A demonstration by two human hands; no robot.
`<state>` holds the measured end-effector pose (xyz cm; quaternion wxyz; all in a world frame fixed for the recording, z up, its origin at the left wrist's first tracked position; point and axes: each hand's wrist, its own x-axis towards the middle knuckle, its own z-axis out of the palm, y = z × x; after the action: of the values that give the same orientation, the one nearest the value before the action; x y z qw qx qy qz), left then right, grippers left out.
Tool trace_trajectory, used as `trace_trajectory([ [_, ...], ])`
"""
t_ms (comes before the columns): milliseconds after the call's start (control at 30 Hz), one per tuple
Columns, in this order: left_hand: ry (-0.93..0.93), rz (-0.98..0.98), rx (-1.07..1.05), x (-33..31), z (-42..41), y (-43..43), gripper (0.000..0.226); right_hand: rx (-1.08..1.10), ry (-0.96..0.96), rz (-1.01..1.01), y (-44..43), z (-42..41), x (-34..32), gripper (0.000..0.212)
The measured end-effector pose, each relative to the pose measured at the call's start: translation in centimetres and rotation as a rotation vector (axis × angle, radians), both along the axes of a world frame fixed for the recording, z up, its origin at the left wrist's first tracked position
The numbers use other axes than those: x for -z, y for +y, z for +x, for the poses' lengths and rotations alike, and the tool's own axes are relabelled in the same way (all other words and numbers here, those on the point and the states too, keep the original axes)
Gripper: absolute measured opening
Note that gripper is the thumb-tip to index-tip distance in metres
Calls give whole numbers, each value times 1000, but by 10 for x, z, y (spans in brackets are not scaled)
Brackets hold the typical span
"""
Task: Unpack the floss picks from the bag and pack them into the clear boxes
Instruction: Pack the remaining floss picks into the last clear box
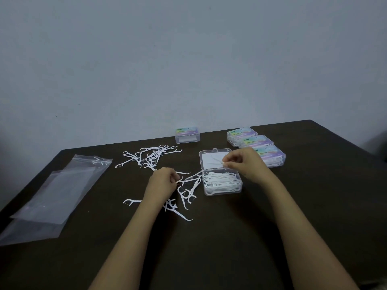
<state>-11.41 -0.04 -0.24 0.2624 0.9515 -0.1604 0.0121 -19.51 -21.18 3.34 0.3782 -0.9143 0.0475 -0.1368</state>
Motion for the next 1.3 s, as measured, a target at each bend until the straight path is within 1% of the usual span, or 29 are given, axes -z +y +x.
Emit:
trace_trajectory([
  [233, 57, -17, -25, 1, -1, -1, 22, 26, 50, -128, -3, 9, 11, 20],
  [500, 69, -4, -22, 0, -1, -1, 17, 58, 8, -285, -3, 15, 17, 22],
  [700, 79, -2, -23, 1, 0, -1, 17, 59, -48, -260, -5, 12, 13, 21],
  [833, 83, -13, -33, 1, 0, -1, 18, 53, -23, -329, -7, 13, 14, 21],
  [1067, 55, -19, -24, 3, 1, -2, 14, 47, 31, -381, -2, 17, 17, 22],
  [1167, 46, -7, -5, 4, 1, -2, 13, 39, 21, -410, 1, 16, 18, 20],
  [1300, 18, -12, 25, 8, 2, -4, 11, 39, 6, -401, 2, 14, 18, 19],
])
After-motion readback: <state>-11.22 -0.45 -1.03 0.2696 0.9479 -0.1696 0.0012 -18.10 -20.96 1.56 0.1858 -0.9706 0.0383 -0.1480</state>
